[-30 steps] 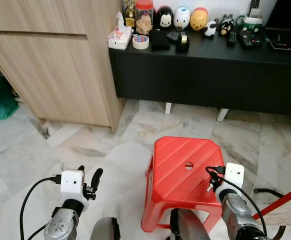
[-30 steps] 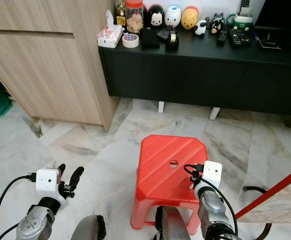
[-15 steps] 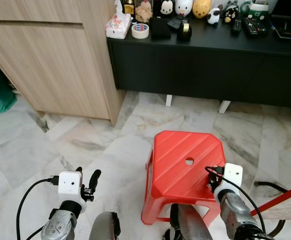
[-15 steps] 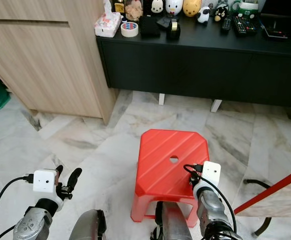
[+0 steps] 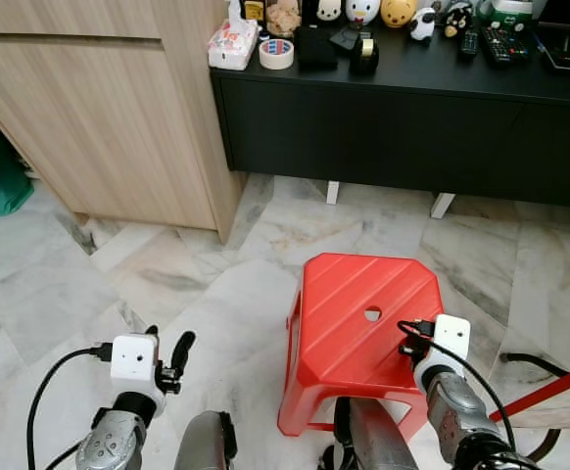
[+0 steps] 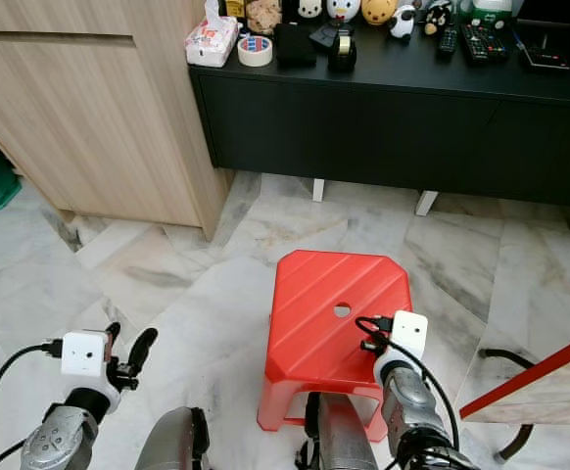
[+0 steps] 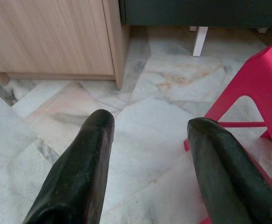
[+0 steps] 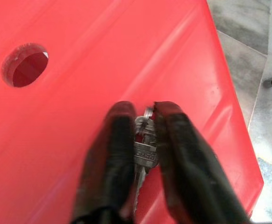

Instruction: Hang keys on a hook

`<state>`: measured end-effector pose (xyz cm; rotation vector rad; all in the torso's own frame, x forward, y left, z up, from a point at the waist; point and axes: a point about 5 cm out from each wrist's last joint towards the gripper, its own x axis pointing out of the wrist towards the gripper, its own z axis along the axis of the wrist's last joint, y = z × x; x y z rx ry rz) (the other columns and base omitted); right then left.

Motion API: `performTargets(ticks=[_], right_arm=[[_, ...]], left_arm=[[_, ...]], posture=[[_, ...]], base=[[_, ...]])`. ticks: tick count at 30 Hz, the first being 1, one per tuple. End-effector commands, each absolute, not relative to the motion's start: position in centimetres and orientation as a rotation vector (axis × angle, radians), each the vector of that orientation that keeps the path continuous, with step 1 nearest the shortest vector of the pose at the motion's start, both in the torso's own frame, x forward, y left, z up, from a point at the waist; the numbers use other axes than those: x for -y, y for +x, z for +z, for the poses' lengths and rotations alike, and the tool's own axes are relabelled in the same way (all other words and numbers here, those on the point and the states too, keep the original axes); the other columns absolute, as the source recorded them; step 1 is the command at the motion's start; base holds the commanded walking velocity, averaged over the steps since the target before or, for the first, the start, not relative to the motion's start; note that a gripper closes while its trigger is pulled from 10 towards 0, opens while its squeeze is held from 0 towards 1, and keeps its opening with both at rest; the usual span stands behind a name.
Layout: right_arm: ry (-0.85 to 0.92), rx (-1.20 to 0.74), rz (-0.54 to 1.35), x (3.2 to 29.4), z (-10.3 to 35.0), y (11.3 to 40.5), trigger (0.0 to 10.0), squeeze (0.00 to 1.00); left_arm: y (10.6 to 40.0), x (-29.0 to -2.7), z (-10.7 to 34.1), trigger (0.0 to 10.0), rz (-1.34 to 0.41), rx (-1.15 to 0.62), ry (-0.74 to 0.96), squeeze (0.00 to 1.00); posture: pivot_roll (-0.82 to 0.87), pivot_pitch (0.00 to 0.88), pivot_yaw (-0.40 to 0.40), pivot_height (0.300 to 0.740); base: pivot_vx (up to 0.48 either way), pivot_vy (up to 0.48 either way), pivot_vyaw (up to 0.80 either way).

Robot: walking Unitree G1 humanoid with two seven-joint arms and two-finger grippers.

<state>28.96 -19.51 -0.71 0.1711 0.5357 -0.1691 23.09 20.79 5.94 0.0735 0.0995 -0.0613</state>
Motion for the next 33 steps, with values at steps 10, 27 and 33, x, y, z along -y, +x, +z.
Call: performTargets(ticks=[10,27,33], right_arm=[[0.194,-0.567,-0.177,19.0,-1.5,28.3,0.0,0.00],[0.220,-0.457,-0.142,18.7,-0.7,28.5,0.0,0.00],[0.180,-0.332,-0.065,18.7,0.3,28.4,0.0,0.00]], left_arm=[[23.2,-21.3,5.7,10.0,-0.063,-0.121,0.105,0.00],[24.8,-23.2,2.2,10.0,0.018,-0.252,0.101,0.00],[24.4,-24.0,0.3,10.0,0.062,-0.338,0.083,0.00]], posture=[[0.13,0.181,-0.003,0.609],[0.09,0.006,0.000,0.609],[0.07,0.000,0.005,0.609]], base=[[0.000,0.000,0.00],[0.000,0.000,0.00],[0.000,0.000,0.00]])
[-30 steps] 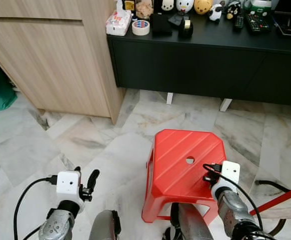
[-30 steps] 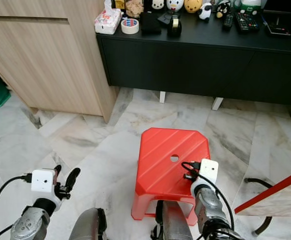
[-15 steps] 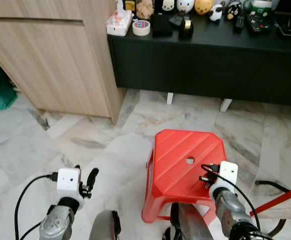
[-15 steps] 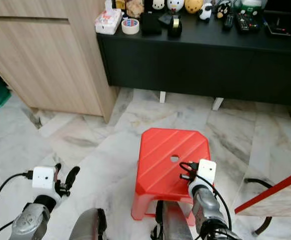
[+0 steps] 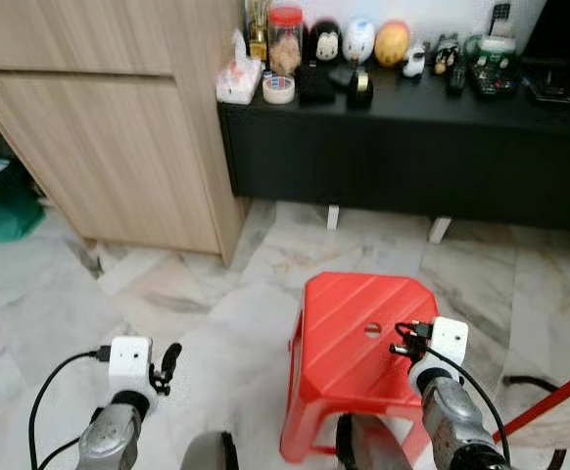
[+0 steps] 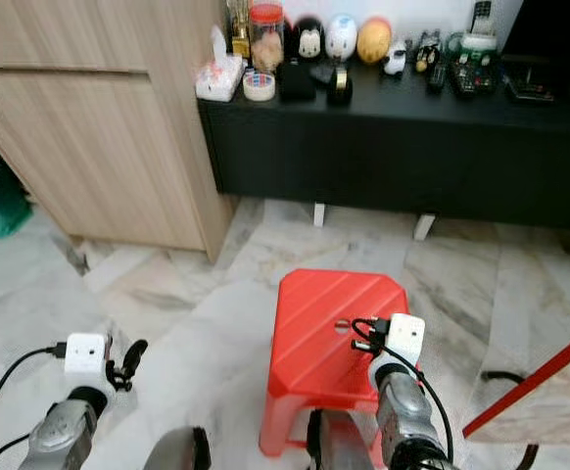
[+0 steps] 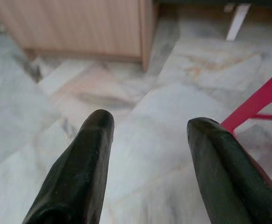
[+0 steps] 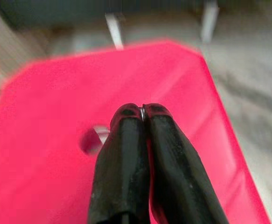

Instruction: Hang keys on a hook

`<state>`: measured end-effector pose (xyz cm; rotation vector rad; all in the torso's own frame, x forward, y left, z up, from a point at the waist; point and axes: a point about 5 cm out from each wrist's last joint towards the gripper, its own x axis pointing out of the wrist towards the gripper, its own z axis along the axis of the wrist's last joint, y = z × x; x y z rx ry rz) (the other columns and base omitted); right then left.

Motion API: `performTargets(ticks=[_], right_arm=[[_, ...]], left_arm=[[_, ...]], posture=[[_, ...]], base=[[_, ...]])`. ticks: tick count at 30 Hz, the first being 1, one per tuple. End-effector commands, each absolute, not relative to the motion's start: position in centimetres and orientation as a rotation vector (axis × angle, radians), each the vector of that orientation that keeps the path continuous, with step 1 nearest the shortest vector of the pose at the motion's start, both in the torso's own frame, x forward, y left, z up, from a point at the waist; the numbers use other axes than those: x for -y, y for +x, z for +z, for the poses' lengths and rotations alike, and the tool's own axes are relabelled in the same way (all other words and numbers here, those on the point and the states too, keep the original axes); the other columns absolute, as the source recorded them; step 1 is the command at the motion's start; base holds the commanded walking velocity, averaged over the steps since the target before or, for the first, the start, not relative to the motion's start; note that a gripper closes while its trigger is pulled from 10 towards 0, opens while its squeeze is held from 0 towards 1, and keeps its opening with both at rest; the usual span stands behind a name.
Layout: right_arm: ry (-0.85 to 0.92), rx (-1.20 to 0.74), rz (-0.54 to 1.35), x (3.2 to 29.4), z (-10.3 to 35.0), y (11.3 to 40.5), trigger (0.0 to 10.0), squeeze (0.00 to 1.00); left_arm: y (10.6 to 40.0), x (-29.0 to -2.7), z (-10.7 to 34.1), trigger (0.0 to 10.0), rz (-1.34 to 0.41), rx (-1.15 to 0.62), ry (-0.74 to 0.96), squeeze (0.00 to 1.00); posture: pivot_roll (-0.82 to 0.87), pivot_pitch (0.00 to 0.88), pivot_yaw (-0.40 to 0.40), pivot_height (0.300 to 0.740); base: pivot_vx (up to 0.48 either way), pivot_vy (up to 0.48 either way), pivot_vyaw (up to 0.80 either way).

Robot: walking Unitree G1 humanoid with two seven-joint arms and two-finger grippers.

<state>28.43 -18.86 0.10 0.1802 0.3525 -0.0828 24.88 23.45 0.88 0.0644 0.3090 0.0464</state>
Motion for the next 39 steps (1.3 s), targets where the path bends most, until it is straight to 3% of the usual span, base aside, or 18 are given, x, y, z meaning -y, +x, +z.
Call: performTargets(ticks=[1,2,12,17,30,39], right_arm=[[0.179,-0.310,-0.051,18.7,0.4,28.3,3.2,0.00],[0.171,-0.297,-0.044,18.7,0.5,28.2,10.0,0.00],[0.151,-0.248,0.004,18.5,0.8,27.2,10.0,0.00],[0.154,-0.244,-0.019,18.6,1.2,27.4,10.0,0.00],[0.147,-0.271,-0.026,19.1,1.2,27.4,10.0,0.00],[0.147,-0.292,-0.025,19.0,0.8,27.2,10.0,0.00]], left_arm=[[24.4,-24.1,-0.2,10.0,0.071,-0.361,0.081,0.00],[24.3,-24.2,-0.5,10.0,0.077,-0.374,0.077,0.00],[21.2,-24.2,-4.4,10.0,0.137,-0.595,0.040,0.00],[19.3,-23.9,-5.9,10.0,0.168,-0.689,0.020,0.00],[17.8,-23.2,-7.1,10.0,0.161,-0.757,0.026,0.00],[17.4,-22.5,-7.5,10.0,0.094,-0.785,0.062,0.00]], posture=[[0.06,0.000,0.005,0.609],[0.05,0.000,0.007,0.609],[0.04,0.000,-0.003,0.609],[0.03,0.000,-0.006,0.637],[0.02,0.000,-0.011,0.721],[0.02,0.000,-0.006,0.721]], base=[[0.000,0.000,0.00],[0.000,0.000,0.00],[0.000,0.000,0.00],[0.000,0.000,0.00],[0.000,0.000,0.00],[0.000,0.000,0.00]])
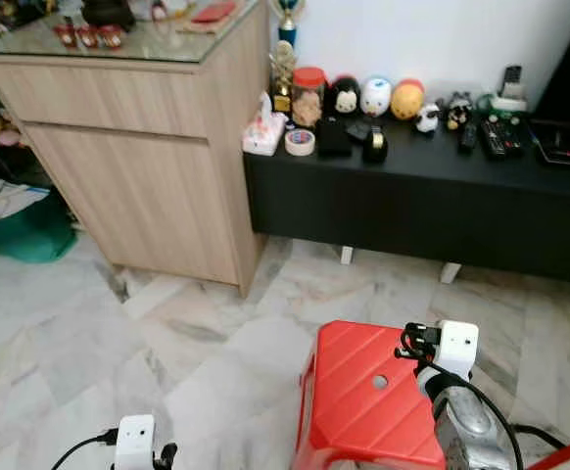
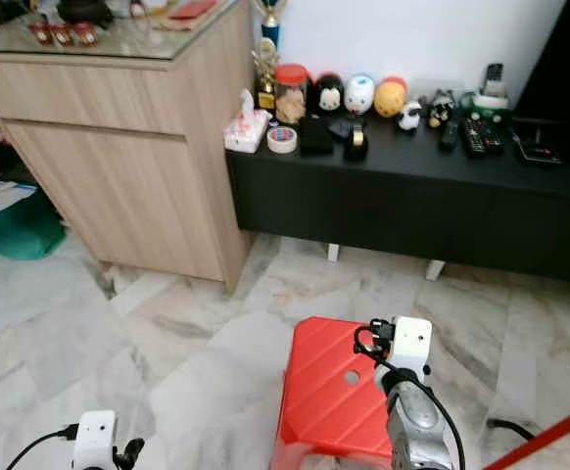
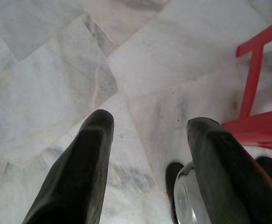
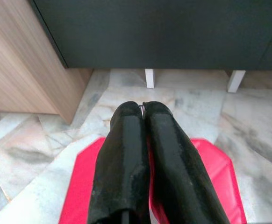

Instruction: Hang keys on a hook

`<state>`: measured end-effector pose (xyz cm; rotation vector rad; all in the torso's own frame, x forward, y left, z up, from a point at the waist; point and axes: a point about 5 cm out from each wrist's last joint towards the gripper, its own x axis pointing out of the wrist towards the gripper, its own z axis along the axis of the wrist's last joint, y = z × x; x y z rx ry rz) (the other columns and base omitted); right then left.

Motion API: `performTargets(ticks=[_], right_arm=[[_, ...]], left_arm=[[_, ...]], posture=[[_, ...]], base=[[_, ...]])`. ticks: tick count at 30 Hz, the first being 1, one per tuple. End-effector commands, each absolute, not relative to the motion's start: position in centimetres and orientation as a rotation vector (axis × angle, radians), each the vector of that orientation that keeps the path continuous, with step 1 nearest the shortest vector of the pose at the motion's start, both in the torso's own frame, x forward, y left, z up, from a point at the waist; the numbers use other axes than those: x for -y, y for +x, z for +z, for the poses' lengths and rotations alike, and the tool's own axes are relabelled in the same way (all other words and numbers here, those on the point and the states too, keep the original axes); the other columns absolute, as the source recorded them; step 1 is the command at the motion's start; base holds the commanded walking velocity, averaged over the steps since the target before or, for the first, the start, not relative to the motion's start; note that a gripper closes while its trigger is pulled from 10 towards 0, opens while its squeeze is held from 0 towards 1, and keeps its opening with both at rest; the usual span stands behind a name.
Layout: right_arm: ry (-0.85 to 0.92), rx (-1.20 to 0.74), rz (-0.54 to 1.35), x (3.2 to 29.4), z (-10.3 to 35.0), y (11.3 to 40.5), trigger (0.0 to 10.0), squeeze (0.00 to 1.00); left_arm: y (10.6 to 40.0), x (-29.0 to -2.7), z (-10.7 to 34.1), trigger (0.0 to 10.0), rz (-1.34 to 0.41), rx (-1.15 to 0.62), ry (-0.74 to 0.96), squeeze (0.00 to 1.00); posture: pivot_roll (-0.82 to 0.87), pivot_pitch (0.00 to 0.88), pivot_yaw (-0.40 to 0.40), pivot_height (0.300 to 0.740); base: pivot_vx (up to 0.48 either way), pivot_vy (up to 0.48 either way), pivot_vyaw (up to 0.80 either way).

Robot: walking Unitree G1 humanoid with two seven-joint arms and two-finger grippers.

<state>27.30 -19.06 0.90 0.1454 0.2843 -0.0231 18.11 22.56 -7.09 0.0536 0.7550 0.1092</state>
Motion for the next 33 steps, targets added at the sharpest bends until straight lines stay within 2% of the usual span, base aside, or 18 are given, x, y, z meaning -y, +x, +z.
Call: performTargets(ticks=[1,8,17,23,24,25,27,29,30,32,33], right_arm=[[0.148,-0.294,-0.028,19.0,0.8,27.2,10.0,0.00],[0.150,-0.295,-0.040,19.1,0.8,27.4,10.0,0.00],[0.132,-0.282,-0.031,19.7,2.3,29.2,10.0,0.00],[0.078,-0.299,0.051,19.0,3.0,29.8,10.0,0.00],[0.050,-0.309,0.076,18.7,3.1,29.8,10.0,0.00],[0.010,-0.343,0.147,17.9,3.2,29.9,10.0,0.00],[-0.003,-0.359,0.170,17.6,3.2,30.0,10.0,0.00],[-0.029,-0.372,0.240,16.5,3.8,30.5,10.0,0.00],[-0.029,-0.372,0.240,16.5,3.8,30.5,10.0,0.00],[-0.054,-0.390,0.296,15.4,4.6,31.1,10.0,0.00],[-0.054,-0.390,0.296,15.4,4.6,31.1,10.0,0.00]], left_arm=[[17.3,-22.4,-7.6,10.0,0.093,-0.788,0.061,0.00],[17.2,-22.5,-7.6,10.0,0.092,-0.795,0.063,0.00],[18.6,-22.6,-6.9,10.0,0.094,-0.762,0.060,0.00],[21.7,-23.3,-4.5,10.0,0.094,-0.581,0.075,0.00],[22.5,-23.5,-3.7,10.0,0.092,-0.531,0.082,0.00],[24.5,-23.9,-1.7,10.0,0.075,-0.407,0.102,0.00],[25.1,-23.9,-1.0,10.0,0.057,-0.373,0.102,0.00],[26.5,-22.6,0.4,10.0,-0.145,-0.324,0.149,0.00],[26.5,-22.6,0.4,10.0,-0.145,-0.324,0.149,0.00],[27.5,-21.3,1.6,10.0,-0.320,-0.290,0.197,0.00],[27.5,-21.3,1.6,10.0,-0.320,-0.290,0.197,0.00]], posture=[[0.02,0.000,-0.006,0.721],[0.02,0.000,-0.006,0.721],[0.02,0.000,-0.013,0.721],[0.03,0.000,-0.021,0.721],[0.03,0.000,-0.024,0.721],[0.04,0.000,-0.030,0.721],[0.04,0.000,-0.036,0.721],[0.05,0.000,-0.038,0.721],[0.05,0.000,-0.038,0.721],[0.06,0.000,-0.035,0.721],[0.06,0.000,-0.035,0.721]], base=[[0.000,0.000,0.00],[0.000,0.000,0.00],[0.000,0.000,0.00],[0.000,0.000,0.00],[0.000,0.000,0.00],[0.000,0.000,0.00],[0.000,0.000,0.00],[0.000,0.000,0.00],[0.000,0.000,0.00],[0.000,0.000,0.00],[0.000,0.000,0.00]])
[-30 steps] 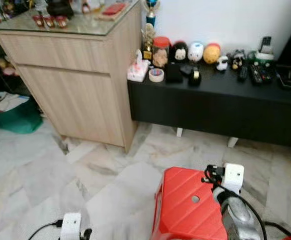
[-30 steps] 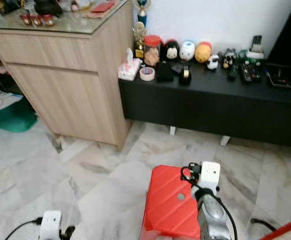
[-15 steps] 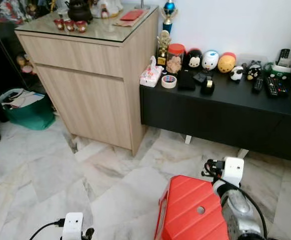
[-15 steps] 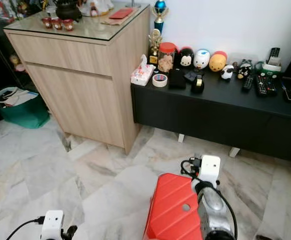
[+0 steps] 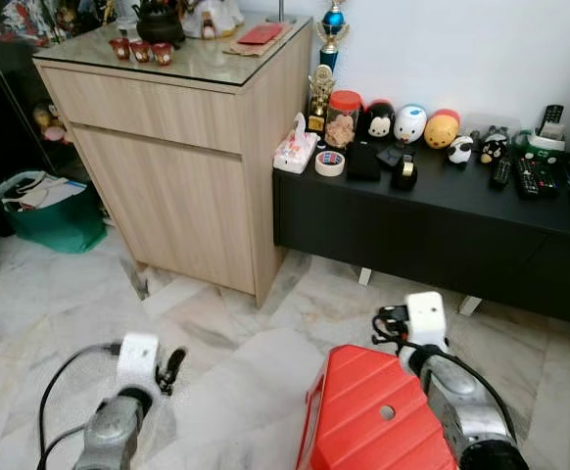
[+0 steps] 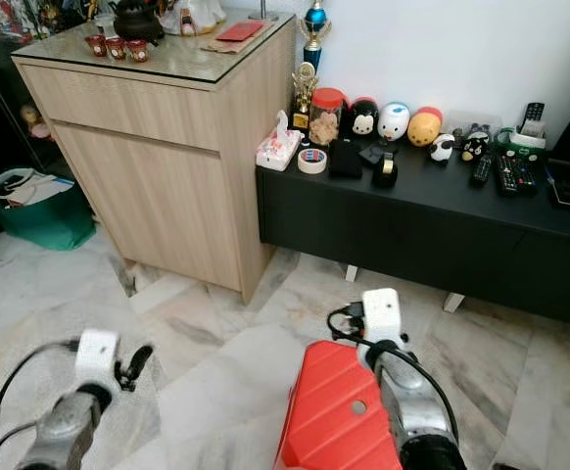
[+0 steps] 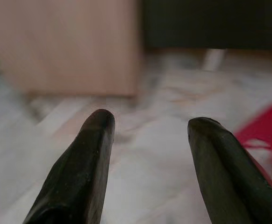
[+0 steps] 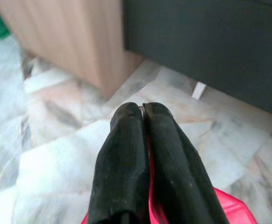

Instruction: Hang keys on a hook

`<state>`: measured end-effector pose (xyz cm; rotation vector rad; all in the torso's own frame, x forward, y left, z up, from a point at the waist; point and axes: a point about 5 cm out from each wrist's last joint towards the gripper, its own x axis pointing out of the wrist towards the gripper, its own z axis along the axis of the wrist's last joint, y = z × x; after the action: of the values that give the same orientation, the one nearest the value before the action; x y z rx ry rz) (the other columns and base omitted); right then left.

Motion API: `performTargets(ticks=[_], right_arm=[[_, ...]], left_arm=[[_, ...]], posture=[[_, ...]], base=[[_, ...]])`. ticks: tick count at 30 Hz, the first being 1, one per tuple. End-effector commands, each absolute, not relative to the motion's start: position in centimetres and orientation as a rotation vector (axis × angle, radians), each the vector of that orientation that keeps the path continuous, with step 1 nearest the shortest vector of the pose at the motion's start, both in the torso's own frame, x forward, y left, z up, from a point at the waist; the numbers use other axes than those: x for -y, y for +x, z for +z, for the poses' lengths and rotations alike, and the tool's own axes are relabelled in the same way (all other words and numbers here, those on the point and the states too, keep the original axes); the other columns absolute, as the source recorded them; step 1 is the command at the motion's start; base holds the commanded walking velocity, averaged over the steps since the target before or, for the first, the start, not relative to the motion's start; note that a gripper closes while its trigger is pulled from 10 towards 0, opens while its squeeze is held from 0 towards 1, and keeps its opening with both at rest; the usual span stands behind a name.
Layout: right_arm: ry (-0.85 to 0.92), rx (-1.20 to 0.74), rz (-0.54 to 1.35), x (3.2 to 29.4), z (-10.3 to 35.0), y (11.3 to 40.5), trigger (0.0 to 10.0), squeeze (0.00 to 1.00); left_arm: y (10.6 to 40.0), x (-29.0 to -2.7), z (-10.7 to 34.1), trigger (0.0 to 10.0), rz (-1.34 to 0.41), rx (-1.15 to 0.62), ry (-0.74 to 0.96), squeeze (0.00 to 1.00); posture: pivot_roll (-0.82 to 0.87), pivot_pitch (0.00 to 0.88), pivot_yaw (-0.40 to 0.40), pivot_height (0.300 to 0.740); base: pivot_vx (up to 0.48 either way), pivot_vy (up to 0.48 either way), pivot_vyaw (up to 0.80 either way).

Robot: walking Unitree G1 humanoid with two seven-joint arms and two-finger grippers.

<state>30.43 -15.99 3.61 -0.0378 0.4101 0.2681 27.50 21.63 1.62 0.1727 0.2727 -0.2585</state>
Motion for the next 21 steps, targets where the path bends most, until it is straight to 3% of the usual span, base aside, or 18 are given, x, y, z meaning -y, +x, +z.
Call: performTargets(ticks=[1,11,17,18,21], right_arm=[[-0.065,-0.392,0.313,15.0,4.8,31.3,10.0,0.00],[-0.090,-0.407,0.506,10.5,6.1,30.8,10.0,0.00],[-0.078,-0.394,0.535,9.2,6.6,30.7,10.0,0.00],[-0.076,-0.388,0.558,8.3,6.7,30.6,10.0,0.00],[-0.081,-0.380,0.578,7.6,6.9,30.5,10.0,0.00]], left_arm=[[27.9,-20.7,2.2,10.0,-0.365,-0.269,0.203,0.00],[29.6,-14.1,6.7,10.0,-0.736,-0.130,0.246,0.00],[29.4,-12.6,7.1,10.0,-0.832,-0.134,0.276,0.00],[29.0,-11.2,7.2,10.0,-0.911,-0.138,0.307,0.00],[28.8,-10.2,7.1,10.0,-0.959,-0.140,0.331,0.00]], posture=[[0.06,0.000,-0.035,0.721],[0.04,0.000,-0.037,0.721],[0.04,0.000,-0.032,0.721],[0.03,0.000,-0.028,0.721],[0.03,0.000,-0.028,0.721]], base=[[0.000,0.000,0.00],[0.000,0.000,0.00],[0.000,0.000,0.00],[0.000,0.000,0.00],[0.000,0.000,0.00]])
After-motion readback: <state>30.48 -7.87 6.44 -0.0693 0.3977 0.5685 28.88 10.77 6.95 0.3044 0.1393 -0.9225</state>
